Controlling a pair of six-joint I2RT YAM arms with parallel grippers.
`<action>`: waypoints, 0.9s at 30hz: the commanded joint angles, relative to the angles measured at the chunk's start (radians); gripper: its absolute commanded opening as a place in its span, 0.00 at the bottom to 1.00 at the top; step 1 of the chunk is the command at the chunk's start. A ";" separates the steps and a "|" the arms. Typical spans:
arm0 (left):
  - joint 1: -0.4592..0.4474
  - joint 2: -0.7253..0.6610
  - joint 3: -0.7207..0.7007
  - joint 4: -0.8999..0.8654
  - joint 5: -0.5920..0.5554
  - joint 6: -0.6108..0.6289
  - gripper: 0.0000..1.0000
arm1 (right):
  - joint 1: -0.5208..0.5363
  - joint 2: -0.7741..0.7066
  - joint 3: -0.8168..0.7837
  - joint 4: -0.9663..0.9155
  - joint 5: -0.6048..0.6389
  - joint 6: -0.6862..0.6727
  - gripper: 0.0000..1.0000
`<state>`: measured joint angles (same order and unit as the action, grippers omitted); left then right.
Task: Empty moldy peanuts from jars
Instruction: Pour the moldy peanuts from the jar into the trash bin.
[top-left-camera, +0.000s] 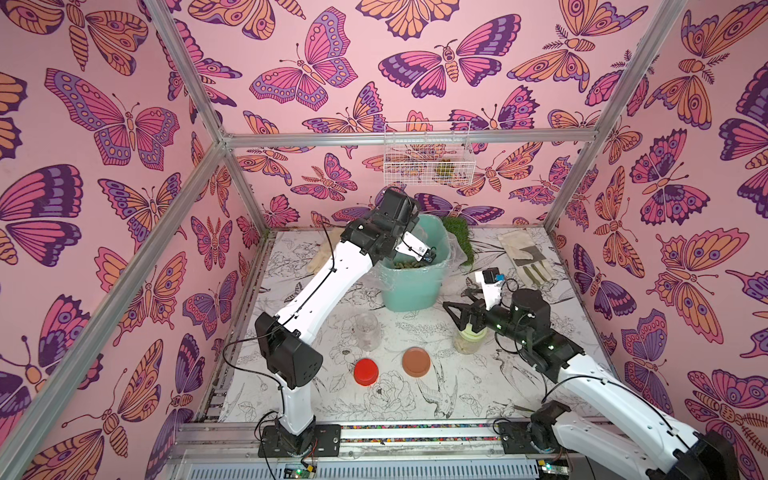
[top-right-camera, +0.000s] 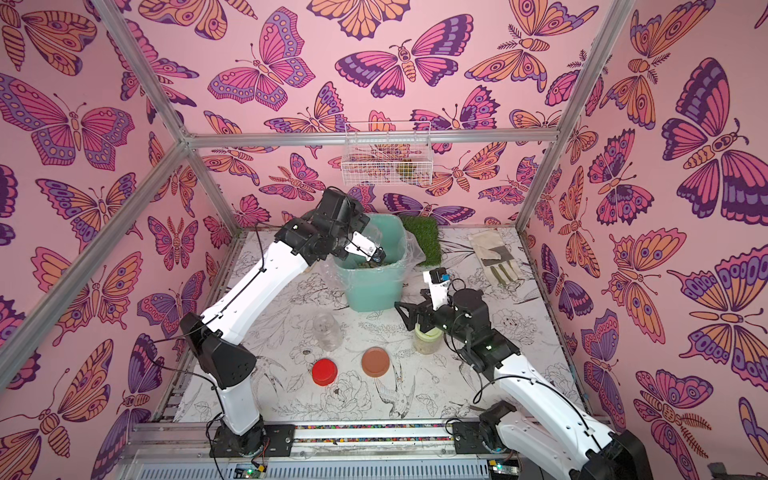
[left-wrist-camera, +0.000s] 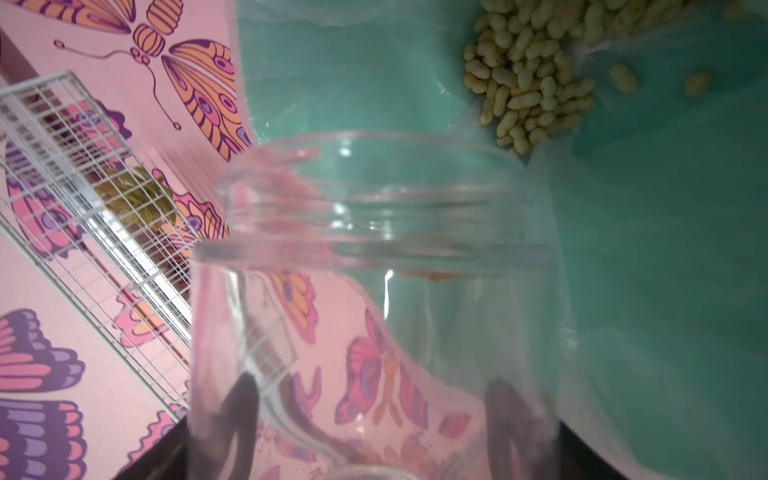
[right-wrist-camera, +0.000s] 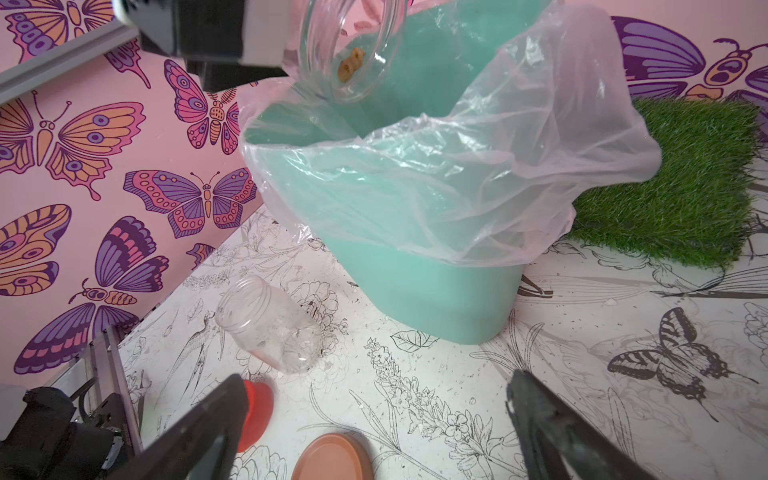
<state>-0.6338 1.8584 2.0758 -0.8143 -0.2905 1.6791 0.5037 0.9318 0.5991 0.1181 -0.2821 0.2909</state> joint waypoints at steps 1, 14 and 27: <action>0.028 -0.072 0.000 0.064 0.065 -0.193 0.00 | -0.008 0.012 0.026 0.022 -0.012 0.005 0.99; 0.140 -0.311 -0.378 0.516 0.289 -0.790 0.00 | -0.008 0.020 0.048 0.029 -0.019 0.020 0.99; 0.217 -0.575 -0.922 0.984 0.457 -1.451 0.00 | -0.008 0.048 0.095 -0.009 -0.041 0.011 0.99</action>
<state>-0.4271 1.3319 1.1908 -0.0246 0.1017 0.4156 0.5037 0.9691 0.6537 0.1295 -0.3035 0.3065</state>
